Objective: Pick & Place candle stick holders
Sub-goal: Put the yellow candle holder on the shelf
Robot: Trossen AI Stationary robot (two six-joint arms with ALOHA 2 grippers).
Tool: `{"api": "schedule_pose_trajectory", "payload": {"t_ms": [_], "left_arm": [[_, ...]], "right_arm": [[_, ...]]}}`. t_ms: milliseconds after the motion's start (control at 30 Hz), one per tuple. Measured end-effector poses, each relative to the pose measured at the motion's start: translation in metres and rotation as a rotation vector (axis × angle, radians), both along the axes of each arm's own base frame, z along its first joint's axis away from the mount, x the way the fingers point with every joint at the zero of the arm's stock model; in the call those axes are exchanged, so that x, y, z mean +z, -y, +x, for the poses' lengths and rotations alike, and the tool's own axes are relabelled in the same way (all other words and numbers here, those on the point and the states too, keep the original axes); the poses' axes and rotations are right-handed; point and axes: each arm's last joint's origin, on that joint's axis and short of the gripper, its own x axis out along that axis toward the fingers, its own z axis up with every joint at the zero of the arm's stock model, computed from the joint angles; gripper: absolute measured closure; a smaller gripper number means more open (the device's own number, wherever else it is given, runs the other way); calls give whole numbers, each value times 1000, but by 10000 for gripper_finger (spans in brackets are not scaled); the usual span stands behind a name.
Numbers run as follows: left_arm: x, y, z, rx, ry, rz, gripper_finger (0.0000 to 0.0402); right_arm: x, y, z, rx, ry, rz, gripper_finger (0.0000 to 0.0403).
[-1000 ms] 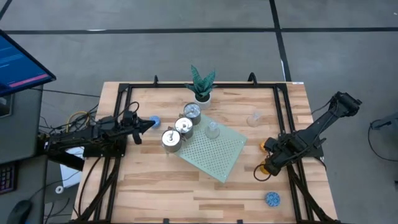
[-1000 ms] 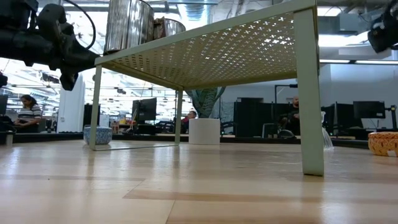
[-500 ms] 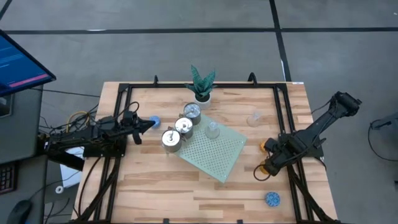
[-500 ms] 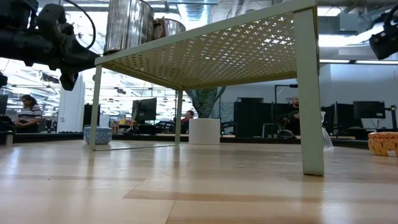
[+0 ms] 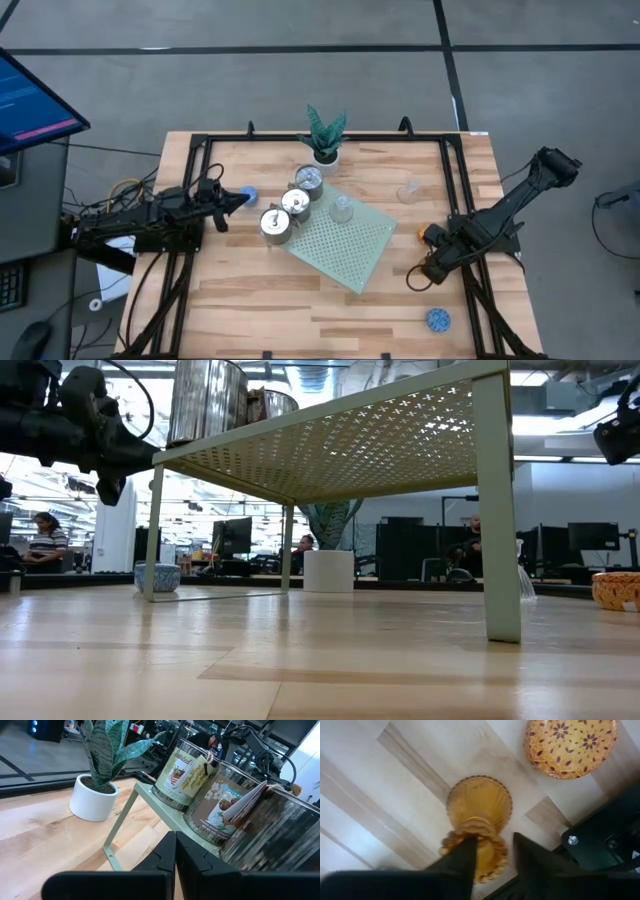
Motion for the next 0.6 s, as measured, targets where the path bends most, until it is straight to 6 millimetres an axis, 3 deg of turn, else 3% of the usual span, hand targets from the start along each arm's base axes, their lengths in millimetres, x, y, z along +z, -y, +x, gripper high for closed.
{"api": "schedule_pose_trajectory", "payload": {"t_ms": [133, 333, 600], "left_arm": [[0, 0, 0, 0, 0, 0, 391], [0, 0, 0, 0, 0, 0, 394], [1, 0, 0, 0, 5, 1, 392]], "right_arm": [[1, 0, 2, 1, 13, 13, 383], [3, -1, 3, -22, 17, 20, 388], [28, -4, 6, -23, 34, 15, 394]]}}
